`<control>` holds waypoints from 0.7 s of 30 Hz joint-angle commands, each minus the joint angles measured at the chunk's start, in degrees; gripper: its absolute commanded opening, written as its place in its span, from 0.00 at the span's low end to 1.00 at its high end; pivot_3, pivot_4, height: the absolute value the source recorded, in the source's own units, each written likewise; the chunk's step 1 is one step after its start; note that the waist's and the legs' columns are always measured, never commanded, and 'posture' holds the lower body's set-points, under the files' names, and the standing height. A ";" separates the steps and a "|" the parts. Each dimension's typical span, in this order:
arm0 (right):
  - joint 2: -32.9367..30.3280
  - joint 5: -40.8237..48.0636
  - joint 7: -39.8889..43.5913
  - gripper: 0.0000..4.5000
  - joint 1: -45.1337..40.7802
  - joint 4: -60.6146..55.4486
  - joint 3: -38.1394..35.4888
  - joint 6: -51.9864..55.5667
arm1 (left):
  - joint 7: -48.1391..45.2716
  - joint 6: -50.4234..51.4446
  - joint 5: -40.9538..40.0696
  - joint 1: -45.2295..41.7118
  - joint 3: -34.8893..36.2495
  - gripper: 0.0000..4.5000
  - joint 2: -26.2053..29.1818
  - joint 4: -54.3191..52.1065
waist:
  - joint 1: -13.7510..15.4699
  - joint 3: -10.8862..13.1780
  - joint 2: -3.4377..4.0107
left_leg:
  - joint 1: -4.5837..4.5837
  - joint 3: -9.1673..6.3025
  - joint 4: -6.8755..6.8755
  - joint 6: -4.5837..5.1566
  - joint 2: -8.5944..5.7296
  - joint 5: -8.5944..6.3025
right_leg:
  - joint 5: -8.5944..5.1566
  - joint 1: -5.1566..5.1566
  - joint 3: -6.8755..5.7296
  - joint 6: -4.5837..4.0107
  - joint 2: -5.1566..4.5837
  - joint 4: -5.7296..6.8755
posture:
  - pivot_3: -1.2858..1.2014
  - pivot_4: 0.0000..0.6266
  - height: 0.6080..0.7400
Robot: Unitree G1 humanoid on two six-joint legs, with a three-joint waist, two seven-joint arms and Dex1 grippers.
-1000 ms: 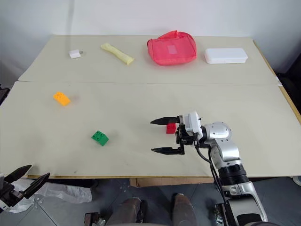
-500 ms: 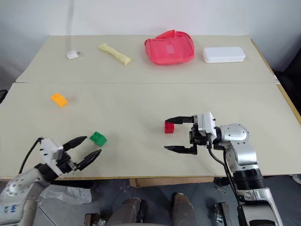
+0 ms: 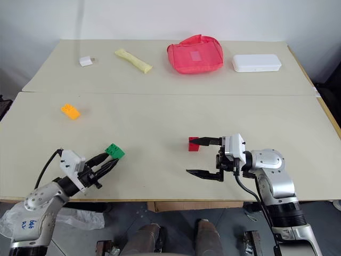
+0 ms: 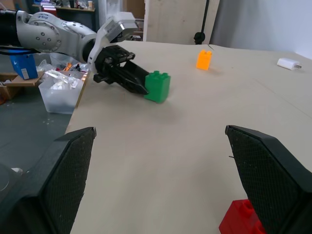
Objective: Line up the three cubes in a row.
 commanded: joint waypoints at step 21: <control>-5.27 0.45 -9.43 1.00 12.59 -9.80 -8.51 0.22 | -44.74 -22.83 9.27 -52.03 -23.06 0.32 2.90 55.71 | 0.89 0.08 0.03 | -0.15 0.06 0.05 0.13 -0.20 0.16 | 0.04 -0.09 -0.66 0.10 0.29 0.29 | 0.52 0.24 1.00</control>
